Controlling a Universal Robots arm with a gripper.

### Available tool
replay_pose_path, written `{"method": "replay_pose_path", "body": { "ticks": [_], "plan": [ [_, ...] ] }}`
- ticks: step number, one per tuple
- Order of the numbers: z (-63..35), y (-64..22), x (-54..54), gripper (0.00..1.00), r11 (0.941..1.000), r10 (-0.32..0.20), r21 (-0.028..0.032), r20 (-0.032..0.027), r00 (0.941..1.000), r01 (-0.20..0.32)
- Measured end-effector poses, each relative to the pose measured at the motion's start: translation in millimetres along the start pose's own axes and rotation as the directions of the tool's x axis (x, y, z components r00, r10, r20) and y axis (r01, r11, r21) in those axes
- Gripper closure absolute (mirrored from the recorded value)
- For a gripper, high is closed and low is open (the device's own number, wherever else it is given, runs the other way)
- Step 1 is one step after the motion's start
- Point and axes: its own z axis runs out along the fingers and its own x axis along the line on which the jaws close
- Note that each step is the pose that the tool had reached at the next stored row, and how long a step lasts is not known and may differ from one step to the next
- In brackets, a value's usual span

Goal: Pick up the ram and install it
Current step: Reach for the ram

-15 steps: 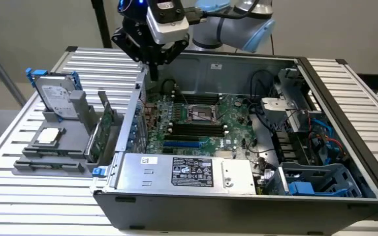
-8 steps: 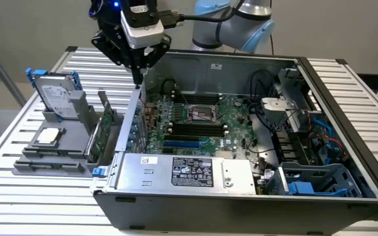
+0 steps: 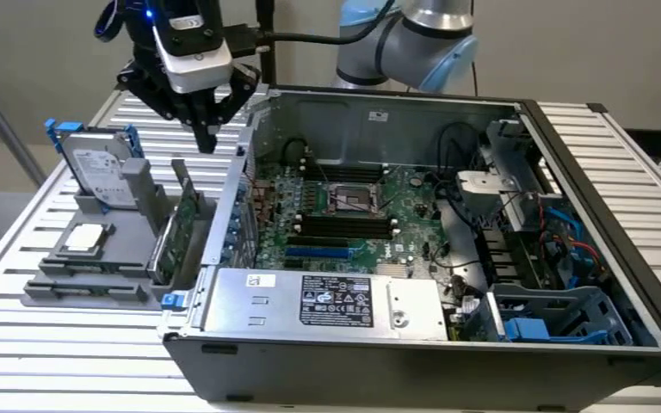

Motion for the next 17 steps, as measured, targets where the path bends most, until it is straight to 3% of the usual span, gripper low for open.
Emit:
{"method": "replay_pose_path", "body": {
  "ticks": [17],
  "plan": [
    [3.8, -13.6, 76.8, 1.00, 1.0000, 0.000, 0.0061, 0.0005, 1.0000, 0.000]
  ]
}}
